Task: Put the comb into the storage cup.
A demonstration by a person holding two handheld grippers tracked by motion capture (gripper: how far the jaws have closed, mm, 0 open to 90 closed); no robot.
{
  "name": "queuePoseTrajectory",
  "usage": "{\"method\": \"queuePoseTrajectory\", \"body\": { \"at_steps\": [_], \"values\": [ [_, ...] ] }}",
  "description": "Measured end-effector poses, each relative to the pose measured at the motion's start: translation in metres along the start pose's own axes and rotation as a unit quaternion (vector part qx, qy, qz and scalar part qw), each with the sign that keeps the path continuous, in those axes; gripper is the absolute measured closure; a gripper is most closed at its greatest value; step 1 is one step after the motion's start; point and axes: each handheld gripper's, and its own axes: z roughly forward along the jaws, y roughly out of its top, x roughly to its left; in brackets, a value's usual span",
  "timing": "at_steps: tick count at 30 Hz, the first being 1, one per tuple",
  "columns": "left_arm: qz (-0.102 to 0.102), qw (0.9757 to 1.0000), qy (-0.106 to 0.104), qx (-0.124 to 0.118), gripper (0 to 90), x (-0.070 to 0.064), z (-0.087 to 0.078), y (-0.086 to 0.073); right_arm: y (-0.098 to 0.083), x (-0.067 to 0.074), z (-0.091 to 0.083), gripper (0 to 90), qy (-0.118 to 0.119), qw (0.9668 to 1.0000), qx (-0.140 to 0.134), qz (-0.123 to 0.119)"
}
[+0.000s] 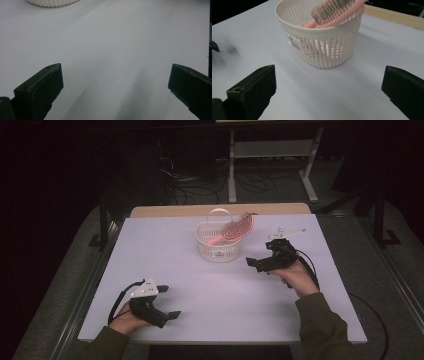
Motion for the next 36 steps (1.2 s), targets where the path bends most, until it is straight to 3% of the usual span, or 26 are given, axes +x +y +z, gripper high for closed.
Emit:
{"method": "queuePoseTrajectory", "body": {
  "at_steps": [26,30,36],
  "values": [
    [-0.004,1.0,0.004,-0.008,0.0,0.0,-0.002,0.001,-0.061,0.017,-0.022,0.0,0.013,0.9993,0.034,0.003],
    [-0.002,1.0,0.005,-0.006,0.0,0.0,-0.001,0.001,-0.068,0.021,-0.026,0.0,0.008,0.9992,0.038,-0.006],
    [-0.003,1.0,0.004,-0.006,0.0,0.001,-0.001,0.001,-0.08,0.022,-0.031,0.0,0.004,0.9994,0.034,0.001]
  ]
}}
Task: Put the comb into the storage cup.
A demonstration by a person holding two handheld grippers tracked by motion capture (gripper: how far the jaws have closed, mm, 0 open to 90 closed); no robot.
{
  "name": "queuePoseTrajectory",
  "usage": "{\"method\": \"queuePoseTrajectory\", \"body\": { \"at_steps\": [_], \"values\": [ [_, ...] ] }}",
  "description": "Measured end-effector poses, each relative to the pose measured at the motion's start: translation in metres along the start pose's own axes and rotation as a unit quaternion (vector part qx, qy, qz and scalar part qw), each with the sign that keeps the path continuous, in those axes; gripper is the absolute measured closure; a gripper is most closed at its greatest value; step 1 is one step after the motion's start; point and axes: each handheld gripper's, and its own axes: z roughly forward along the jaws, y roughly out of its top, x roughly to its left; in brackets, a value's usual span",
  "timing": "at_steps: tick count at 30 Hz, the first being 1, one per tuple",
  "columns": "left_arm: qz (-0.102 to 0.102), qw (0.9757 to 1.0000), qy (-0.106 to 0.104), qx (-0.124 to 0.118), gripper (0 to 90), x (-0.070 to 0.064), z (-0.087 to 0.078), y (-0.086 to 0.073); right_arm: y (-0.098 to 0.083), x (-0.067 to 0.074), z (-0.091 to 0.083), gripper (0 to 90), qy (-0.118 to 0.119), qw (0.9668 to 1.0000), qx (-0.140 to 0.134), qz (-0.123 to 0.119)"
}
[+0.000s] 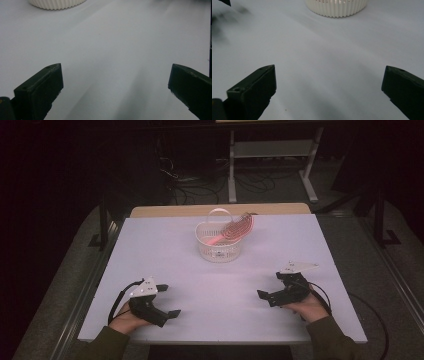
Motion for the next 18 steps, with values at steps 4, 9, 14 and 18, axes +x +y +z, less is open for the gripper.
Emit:
{"method": "queuePoseTrajectory", "body": {
  "at_steps": [4,9,14,18],
  "values": [
    [0.0,1.0,-0.001,-0.001,0.0,0.0,0.0,0.0,-0.007,0.0,-0.001,0.0,-0.005,1.0,0.003,-0.003],
    [-0.002,1.0,0.001,-0.004,0.0,0.001,-0.001,0.0,-0.012,0.002,-0.006,0.0,-0.008,0.9999,0.003,-0.008],
    [-0.002,1.0,0.001,-0.004,0.0,0.001,-0.001,0.0,-0.019,0.003,-0.011,0.0,-0.01,0.9999,0.001,-0.007],
    [0.0,1.0,0.001,-0.003,0.0,0.001,-0.001,0.0,-0.022,0.004,-0.011,0.0,-0.009,1.0,0.003,-0.004]
  ]
}}
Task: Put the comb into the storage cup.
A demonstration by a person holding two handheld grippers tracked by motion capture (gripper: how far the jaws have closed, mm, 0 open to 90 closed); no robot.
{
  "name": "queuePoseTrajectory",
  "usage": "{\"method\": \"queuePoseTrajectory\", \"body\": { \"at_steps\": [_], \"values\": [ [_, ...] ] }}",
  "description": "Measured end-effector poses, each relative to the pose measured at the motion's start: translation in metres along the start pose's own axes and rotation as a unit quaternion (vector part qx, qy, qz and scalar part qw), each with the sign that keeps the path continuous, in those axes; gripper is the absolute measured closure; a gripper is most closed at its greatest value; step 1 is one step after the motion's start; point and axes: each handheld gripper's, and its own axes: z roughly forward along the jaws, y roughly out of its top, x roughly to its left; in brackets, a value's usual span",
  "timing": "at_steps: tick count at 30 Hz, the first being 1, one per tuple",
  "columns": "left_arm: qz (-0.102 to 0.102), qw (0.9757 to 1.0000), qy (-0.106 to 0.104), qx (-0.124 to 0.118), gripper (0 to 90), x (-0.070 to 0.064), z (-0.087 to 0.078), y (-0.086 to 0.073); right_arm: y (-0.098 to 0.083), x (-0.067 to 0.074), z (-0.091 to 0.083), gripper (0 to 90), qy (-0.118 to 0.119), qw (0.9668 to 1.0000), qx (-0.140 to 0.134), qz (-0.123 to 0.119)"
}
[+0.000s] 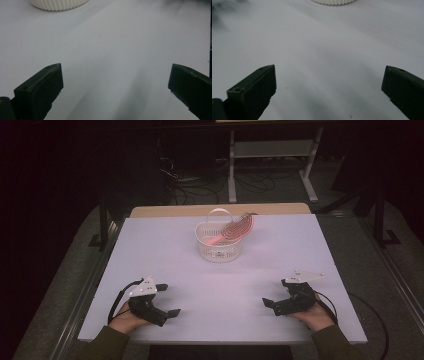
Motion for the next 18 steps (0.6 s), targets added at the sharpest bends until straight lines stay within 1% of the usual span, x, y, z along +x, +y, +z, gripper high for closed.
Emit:
{"method": "queuePoseTrajectory", "body": {
  "at_steps": [6,11,18],
  "values": [
    [0.0,1.0,0.0,0.0,0.0,0.0005,0.0003,-0.0003,0.0013,0.0006,0.0032,0.0,0.003,1.0,-0.002,-0.009],
    [0.0,1.0,0.001,-0.002,0.0,0.0005,-0.0001,-0.0003,0.0005,0.0005,0.0039,0.0,0.001,0.9999,0.002,-0.011],
    [0.001,1.0,0.001,-0.002,0.0,0.0005,-0.0002,-0.0001,-0.0003,0.0019,0.0044,0.0,-0.002,0.9997,0.008,-0.024]
  ]
}}
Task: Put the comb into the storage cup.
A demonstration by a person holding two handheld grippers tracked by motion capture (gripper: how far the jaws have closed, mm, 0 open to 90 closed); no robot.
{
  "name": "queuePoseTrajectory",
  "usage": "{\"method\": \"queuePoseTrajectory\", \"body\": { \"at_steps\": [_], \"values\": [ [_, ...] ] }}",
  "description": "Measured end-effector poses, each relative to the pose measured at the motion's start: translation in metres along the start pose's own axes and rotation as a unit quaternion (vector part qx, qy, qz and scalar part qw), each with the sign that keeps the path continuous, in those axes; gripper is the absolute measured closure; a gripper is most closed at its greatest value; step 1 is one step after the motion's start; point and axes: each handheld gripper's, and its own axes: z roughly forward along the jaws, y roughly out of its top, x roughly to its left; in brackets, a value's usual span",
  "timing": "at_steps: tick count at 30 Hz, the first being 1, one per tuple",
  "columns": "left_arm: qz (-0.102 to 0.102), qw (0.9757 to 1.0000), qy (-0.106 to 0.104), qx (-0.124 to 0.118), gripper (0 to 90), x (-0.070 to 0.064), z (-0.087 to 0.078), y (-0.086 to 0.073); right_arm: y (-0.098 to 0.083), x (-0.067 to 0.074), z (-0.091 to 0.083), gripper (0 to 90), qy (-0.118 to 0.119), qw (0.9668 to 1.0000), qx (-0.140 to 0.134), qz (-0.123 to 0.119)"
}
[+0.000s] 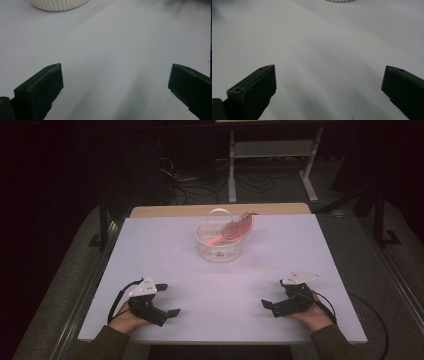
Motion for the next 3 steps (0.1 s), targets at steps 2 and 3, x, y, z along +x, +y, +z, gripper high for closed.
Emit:
{"method": "queuePoseTrajectory", "body": {
  "at_steps": [2,3],
  "values": [
    [0.0,1.0,0.0,0.0,0.0,0.0001,0.0,0.0001,-0.0001,0.0,-0.0004,0.0,-0.001,1.0,0.0,0.0],
    [0.0,1.0,0.0,0.001,0.0,0.0002,0.0003,0.0,-0.0002,-0.0001,-0.0005,0.0,-0.002,1.0,0.001,0.0]
  ]
}}
